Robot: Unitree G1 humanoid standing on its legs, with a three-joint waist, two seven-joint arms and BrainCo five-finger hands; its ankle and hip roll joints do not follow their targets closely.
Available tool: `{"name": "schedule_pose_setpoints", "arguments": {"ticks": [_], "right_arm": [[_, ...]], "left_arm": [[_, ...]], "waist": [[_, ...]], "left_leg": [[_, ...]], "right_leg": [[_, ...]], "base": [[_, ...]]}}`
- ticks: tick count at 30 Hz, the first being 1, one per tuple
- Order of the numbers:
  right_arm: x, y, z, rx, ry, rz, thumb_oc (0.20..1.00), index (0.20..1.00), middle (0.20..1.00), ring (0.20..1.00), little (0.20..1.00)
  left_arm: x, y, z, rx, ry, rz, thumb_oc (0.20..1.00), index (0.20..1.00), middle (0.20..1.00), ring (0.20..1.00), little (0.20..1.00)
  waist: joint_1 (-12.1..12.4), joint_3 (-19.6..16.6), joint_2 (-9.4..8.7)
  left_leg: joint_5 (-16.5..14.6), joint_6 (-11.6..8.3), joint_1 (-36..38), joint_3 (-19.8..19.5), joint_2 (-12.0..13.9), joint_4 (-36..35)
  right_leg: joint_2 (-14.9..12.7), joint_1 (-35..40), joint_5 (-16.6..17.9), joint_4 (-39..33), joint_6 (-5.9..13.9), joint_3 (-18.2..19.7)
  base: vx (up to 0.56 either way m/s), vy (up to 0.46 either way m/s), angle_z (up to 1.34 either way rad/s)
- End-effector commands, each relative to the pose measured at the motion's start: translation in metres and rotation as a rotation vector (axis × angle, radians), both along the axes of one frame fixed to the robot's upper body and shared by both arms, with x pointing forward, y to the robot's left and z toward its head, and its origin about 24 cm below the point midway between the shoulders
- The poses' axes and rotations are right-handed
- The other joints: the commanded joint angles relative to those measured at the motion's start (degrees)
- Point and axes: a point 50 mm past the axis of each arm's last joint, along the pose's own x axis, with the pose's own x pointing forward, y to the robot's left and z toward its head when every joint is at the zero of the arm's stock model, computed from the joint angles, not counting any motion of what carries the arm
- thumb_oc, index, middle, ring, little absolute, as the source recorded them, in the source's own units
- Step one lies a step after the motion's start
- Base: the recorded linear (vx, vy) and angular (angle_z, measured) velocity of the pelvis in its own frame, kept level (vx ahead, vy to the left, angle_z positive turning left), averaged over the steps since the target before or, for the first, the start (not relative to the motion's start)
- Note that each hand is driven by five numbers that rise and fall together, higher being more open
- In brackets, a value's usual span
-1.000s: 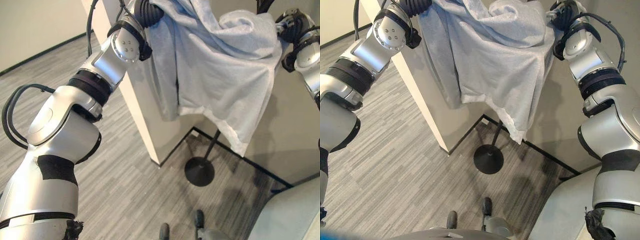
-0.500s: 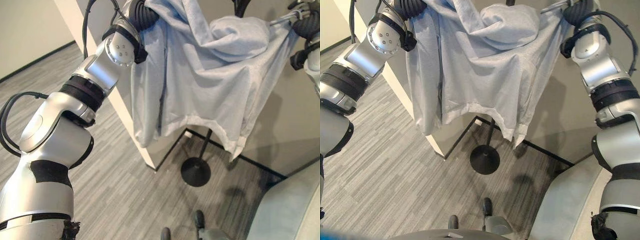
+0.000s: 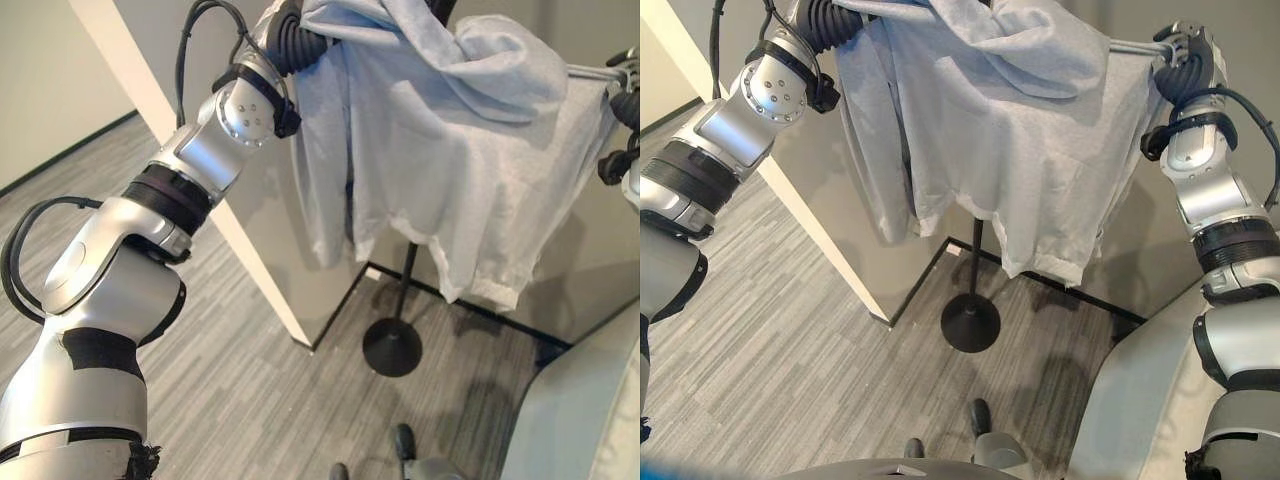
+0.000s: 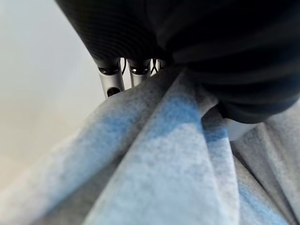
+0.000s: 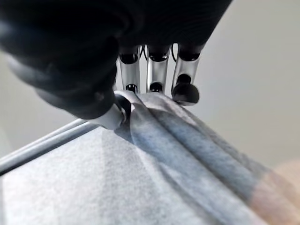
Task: Hang the clothes on the sofa on the clothes rack.
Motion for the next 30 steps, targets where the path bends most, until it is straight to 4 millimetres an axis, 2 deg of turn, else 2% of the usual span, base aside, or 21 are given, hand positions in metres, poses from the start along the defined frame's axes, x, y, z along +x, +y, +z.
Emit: {"name": "schedule_pose_setpoints", "arguments": {"ticks": [1, 5, 7, 10, 15, 21, 25, 30], "right_arm": [[-0.017, -0.027, 0.034, -0.04, -0.114, -0.114, 0.2, 0.2, 0.2, 0.2, 0.2], [-0.015, -0.021, 0.008, 0.01, -0.087, -0.075, 0.2, 0.2, 0.2, 0.2, 0.2], [-0.021, -0.016, -0.004, 0.023, -0.106, -0.048, 0.2, 0.2, 0.2, 0.2, 0.2], [-0.042, -0.01, -0.01, 0.059, -0.234, 0.002, 0.2, 0.2, 0.2, 0.2, 0.2], [-0.044, -0.005, -0.02, 0.043, -0.196, 0.043, 0.2, 0.2, 0.2, 0.2, 0.2], [-0.029, 0.011, -0.042, 0.076, -0.08, 0.127, 0.2, 0.2, 0.2, 0.2, 0.2], [-0.016, 0.032, -0.061, 0.083, 0.015, 0.188, 0.2, 0.2, 0.2, 0.2, 0.2], [-0.005, 0.038, -0.05, 0.097, -0.006, 0.19, 0.2, 0.2, 0.2, 0.2, 0.2]], "left_arm": [[-0.002, 0.037, 0.028, -0.086, -0.11, 0.135, 0.2, 0.2, 0.2, 0.2, 0.2], [-0.003, 0.041, 0.019, -0.126, -0.095, 0.123, 0.2, 0.2, 0.2, 0.2, 0.2], [-0.004, 0.038, 0.015, -0.127, -0.095, 0.104, 0.2, 0.2, 0.2, 0.2, 0.2], [-0.009, 0.033, 0.012, -0.148, -0.117, 0.065, 0.2, 0.2, 0.2, 0.2, 0.2], [-0.01, 0.03, 0.006, -0.159, -0.104, 0.039, 0.2, 0.2, 0.2, 0.2, 0.2], [-0.003, 0.035, -0.012, -0.186, -0.034, 0.057, 0.2, 0.2, 0.2, 0.2, 0.2], [0.002, 0.034, -0.028, -0.193, 0.03, 0.064, 0.2, 0.2, 0.2, 0.2, 0.2], [0.01, 0.037, -0.037, -0.173, 0.081, 0.113, 0.2, 0.2, 0.2, 0.2, 0.2]], "waist": [[1.5, -1.1, 0.66], [1.1, -0.7, 0.76], [0.9, -0.8, 0.99], [0.3, -0.5, 1.14], [0.6, -0.6, 1.11], [0.8, -0.3, 0.58], [1.3, -0.1, 0.15], [1.5, 0.1, -0.1]], "left_leg": [[-4.1, -3.47, 2.0, 2.2, 3.5, 0.4], [-3.4, -3.36, 1.7, 2.5, 3.4, 0.4], [-4.1, -3.3, 2.0, 2.6, 3.7, 0.4], [-3.9, -3.04, 1.9, 2.4, 3.6, 0.4], [-4.6, -2.92, 2.5, 2.4, 3.9, 0.4], [-4.6, -2.98, 3.1, 2.8, 4.1, 0.4], [-4.5, -2.9, 3.0, 2.9, 4.2, 0.4], [-4.4, -2.94, 2.7, 3.1, 4.1, 0.4]], "right_leg": [[-5.2, 3.5, -7.0, 0.7, 10.65, -0.4], [-5.2, 3.2, -6.6, 0.7, 10.5, 0.0], [-5.1, 3.5, -7.2, 0.7, 10.52, 0.0], [-5.3, 3.3, -7.1, 0.8, 10.45, 0.0], [-5.2, 3.9, -7.7, 0.8, 10.53, -0.1], [-5.2, 4.4, -7.5, 0.7, 10.53, 0.1], [-5.2, 4.1, -7.4, 0.7, 10.45, 0.2], [-5.2, 3.8, -7.2, 0.7, 10.49, 0.2]], "base": [[-0.01, -0.006, -0.04], [-0.01, 0.0, -0.02], [0.0, 0.0, 0.0], [0.0, 0.0, 0.0], [0.01, 0.001, 0.0], [-0.01, 0.002, -0.02], [-0.01, -0.003, -0.06], [0.0, 0.0, 0.0]]}}
